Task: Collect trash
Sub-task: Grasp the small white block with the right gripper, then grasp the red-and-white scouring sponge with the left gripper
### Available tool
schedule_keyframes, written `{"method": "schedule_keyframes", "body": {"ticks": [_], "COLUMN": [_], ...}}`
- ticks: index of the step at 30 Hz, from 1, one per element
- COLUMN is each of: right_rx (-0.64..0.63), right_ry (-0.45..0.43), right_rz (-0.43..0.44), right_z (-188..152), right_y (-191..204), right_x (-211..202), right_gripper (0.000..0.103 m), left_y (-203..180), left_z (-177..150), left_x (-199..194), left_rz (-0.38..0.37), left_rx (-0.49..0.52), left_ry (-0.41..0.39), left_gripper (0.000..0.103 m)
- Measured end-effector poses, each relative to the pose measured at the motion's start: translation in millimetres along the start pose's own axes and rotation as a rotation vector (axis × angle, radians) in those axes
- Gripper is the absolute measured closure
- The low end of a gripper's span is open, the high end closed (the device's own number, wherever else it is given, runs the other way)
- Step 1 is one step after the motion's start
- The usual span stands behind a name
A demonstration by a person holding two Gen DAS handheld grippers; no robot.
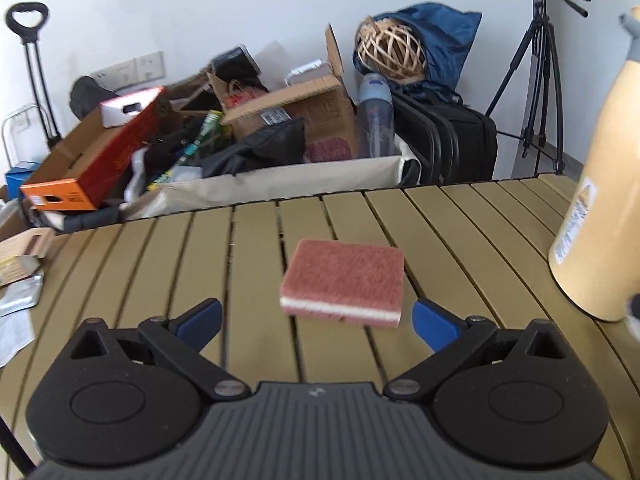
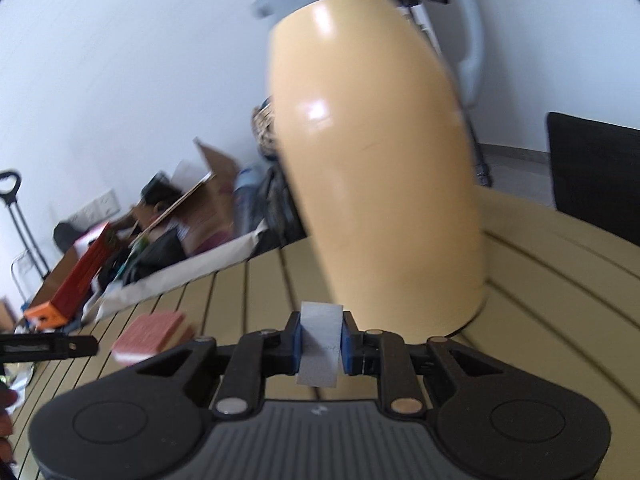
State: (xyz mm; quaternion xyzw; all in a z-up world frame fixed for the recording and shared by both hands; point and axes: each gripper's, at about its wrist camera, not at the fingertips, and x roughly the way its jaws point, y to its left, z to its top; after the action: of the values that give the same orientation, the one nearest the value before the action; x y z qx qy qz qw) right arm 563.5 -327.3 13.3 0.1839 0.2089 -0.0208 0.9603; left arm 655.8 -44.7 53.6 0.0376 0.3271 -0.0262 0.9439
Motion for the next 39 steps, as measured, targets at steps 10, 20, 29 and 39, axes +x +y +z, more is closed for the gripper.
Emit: {"method": "schedule_keyframes", "body": {"ticks": [10,20,29,39], "right_rx": [0.066,0.156,0.143,0.123], "right_ry": [-0.027,-0.024,-0.005,-0.021], "right_rz": [-0.074,-0.076,-0.045,-0.06], "right_z": [3.7,-2.7,-3.2,-3.0], "right_y": [-40.9,-64.8,-60.0,-56.6], "right_x": [2.4,7.4,8.5,6.1], "right_gripper": [0.085,0.085,0.085,0.085], "left_y": [-4.1,-12.2,-12.1,-18.8], "left_z": [16.7,18.7,21.1,13.6], "left_x": [71.3,92.7,103.8,115.8], "left_rz": [-0.035,-0.034,-0.042,-0.007], "left_rx": [-0.078,-0.017,0.015,0.03], "left_ry": [0.066,0.077,0.081,0.119], "left_gripper": [0.0,0.0,0.0,0.001]}}
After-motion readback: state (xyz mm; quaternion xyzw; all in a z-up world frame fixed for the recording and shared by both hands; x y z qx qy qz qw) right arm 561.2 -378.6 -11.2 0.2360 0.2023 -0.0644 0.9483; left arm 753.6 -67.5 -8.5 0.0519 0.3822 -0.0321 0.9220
